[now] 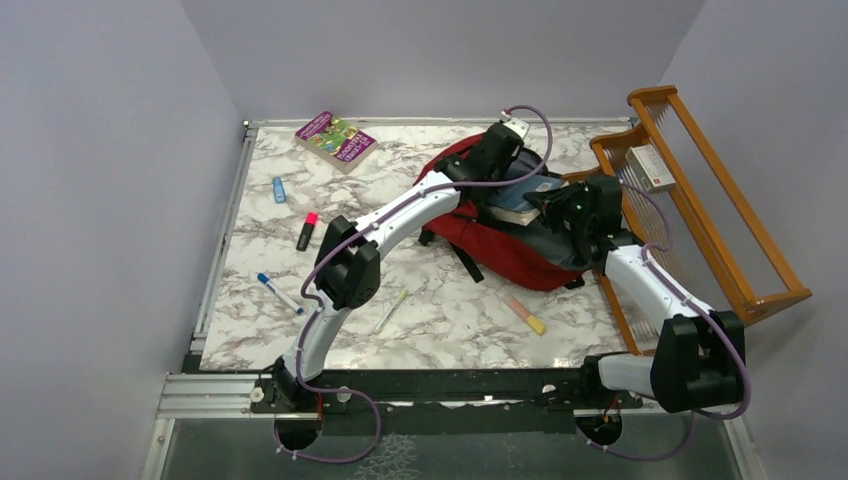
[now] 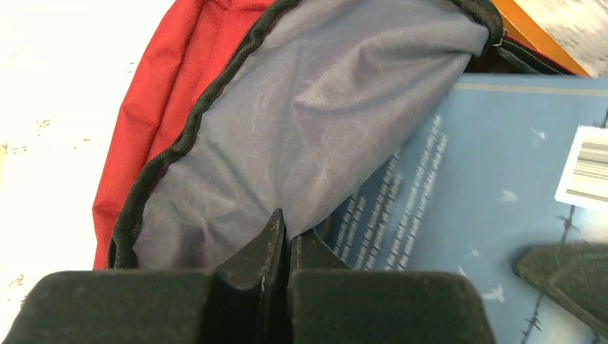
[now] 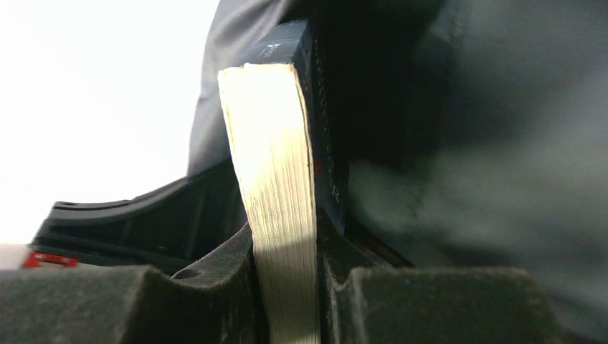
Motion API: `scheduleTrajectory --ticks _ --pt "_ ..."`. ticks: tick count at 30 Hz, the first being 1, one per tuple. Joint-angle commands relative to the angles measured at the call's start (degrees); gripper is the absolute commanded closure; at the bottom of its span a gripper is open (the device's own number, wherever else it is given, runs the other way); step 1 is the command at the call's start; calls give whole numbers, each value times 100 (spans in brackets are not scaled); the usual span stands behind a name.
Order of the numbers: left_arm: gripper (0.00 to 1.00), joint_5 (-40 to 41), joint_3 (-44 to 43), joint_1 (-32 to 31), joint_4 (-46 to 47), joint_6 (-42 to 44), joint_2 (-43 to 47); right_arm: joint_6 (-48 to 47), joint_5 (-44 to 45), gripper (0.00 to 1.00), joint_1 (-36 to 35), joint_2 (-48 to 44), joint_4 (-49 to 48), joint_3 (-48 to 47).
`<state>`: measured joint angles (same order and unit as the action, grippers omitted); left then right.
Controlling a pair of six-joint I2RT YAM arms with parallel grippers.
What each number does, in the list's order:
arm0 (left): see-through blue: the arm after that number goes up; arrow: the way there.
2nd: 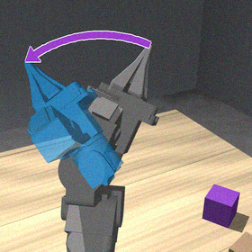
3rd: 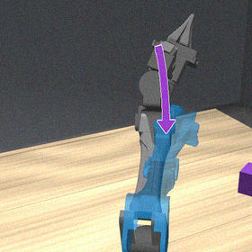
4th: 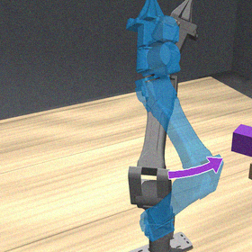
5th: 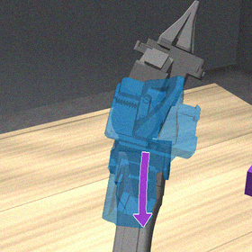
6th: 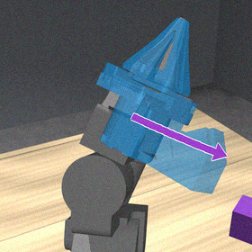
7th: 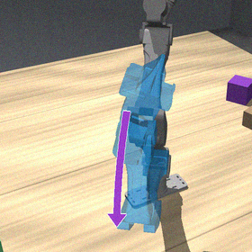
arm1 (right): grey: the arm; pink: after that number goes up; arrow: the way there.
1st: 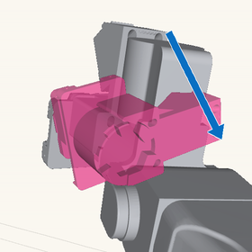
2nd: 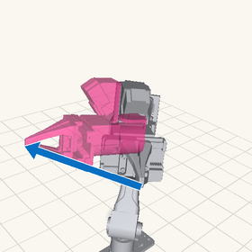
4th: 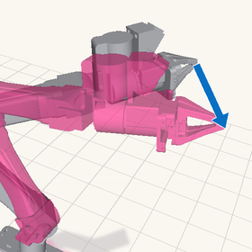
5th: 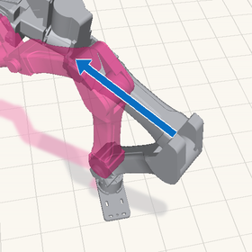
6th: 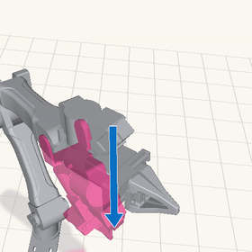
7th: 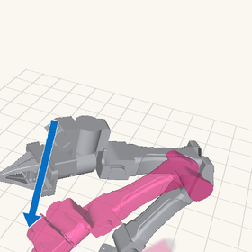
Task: Pack the student bag
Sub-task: Place the book in the student bag.
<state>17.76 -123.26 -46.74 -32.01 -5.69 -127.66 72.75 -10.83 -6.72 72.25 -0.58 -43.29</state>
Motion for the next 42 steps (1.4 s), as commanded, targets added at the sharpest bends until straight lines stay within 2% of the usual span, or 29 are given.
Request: scheduleTrajectory --ticks 1,8,17,23,27,36,38,42 --pt "100 -45 -273 -76 -55 -227 265 539 -68 100 -40 108 -1855 -43" --pt "100 -77 -349 -90 -397 -453 365 716 157 100 -298 886 -2668 -150" --pt "100 124 -329 -76 -638 -516 512 472 132 100 -921 2703 -3747 -1029" --pt "100 36 -322 -9 -616 -503 389 266 -134 100 -1112 3724 -4005 -1589" --pt "100 4 -390 16 -614 -503 314 6 -128 99 -1205 4215 -3827 -1928" --pt "100 -126 -44 314 -605 -566 210 -570 115 74 -1218 4424 -2970 -2176" --pt "100 -136 15 375 -583 -574 181 -666 178 60 -1218 4349 -2792 -2154" --pt "100 -194 65 460 -531 -599 141 -908 445 47 -1218 4109 -2291 -2098"
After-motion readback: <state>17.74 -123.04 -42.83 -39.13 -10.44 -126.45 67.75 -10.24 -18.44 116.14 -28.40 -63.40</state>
